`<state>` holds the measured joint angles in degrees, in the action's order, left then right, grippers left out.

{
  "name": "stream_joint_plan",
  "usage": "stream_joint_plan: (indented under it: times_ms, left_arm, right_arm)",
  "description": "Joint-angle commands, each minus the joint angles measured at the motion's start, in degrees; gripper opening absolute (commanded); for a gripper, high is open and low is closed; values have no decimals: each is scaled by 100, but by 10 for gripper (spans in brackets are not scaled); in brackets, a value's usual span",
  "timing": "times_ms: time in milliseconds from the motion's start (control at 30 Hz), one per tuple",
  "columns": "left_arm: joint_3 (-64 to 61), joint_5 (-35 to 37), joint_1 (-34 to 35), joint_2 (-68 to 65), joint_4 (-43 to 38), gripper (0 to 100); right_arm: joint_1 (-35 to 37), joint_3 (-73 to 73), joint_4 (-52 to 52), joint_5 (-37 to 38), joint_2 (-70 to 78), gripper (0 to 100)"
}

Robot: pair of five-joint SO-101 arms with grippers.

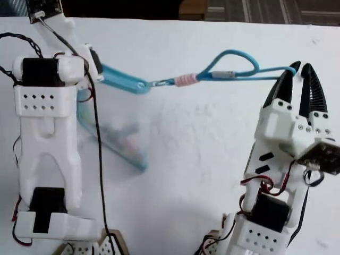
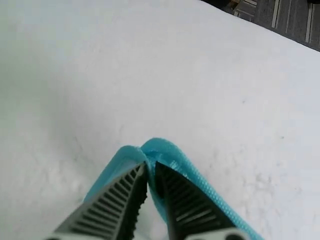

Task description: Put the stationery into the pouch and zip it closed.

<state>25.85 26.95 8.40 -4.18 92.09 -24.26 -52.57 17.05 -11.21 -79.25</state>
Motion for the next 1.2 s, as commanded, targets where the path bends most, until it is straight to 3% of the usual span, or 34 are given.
stream_joint_plan:
  times_ms: [0,167,367,433,567,667,933,1167]
  left_arm:
    - [-387,0,233,-224,229,22]
    - [-360,0,224,-224,246,23]
    - [-360,-114,233,-224,255,23]
    - [-352,-149,242,-224,255,23]
    - [-352,-141,75,-224,255,23]
    - [-352,-132,-40,-224,220,23]
    - [-352,-132,-31,-224,211,23]
    - [-369,-123,-22,-259,105,22]
  right_arm:
    - [-1191,536,4,-114,-189,19]
    - [-936,527,13,-97,-233,21]
    - [804,527,347,958,-215,28]
    - [1385,527,655,1442,-198,74]
    - [2193,563,1367,1776,-233,271]
    - [2791,607,2123,1767,-242,369]
    - [5121,1354,3855,1653,-180,376]
    - [6791,1609,5604,-97,-171,376]
